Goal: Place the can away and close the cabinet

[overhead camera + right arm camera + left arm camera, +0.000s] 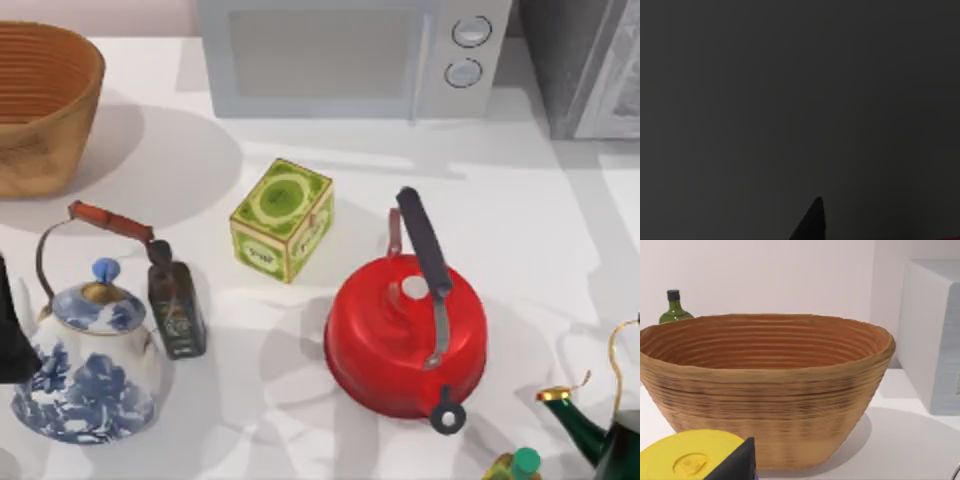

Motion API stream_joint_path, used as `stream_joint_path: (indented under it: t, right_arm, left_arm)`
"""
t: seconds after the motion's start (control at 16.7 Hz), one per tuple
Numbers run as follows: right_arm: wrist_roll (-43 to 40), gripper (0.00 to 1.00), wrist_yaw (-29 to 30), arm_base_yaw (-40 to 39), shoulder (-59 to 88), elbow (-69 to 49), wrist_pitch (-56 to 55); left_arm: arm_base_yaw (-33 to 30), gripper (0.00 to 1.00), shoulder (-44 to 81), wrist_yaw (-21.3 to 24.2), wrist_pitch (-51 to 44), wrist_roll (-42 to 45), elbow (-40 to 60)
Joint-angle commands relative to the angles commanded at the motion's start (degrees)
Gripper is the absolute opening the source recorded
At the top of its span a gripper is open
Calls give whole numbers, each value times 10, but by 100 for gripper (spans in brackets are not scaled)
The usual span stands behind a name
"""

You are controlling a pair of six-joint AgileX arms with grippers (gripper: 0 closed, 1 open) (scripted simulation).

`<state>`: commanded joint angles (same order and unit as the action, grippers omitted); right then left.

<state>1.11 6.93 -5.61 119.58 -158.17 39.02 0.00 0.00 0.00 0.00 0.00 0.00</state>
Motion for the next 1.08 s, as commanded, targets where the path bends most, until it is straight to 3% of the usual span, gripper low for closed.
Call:
stream_joint_path:
  t: [0.24,0.3,0.84,1.08]
  right_arm:
    - [0,98,0,0,0,0,0]
    - [0,100,0,0,0,0,0]
    - [0,100,0,-1,0,0,0]
    - [2,100,-4,1,-36,58,-8]
  left_arm:
    - [0,100,0,0,0,0,0]
    - [0,100,0,0,0,0,0]
    - [0,100,0,0,0,0,0]
    - [0,100,0,0,0,0,0]
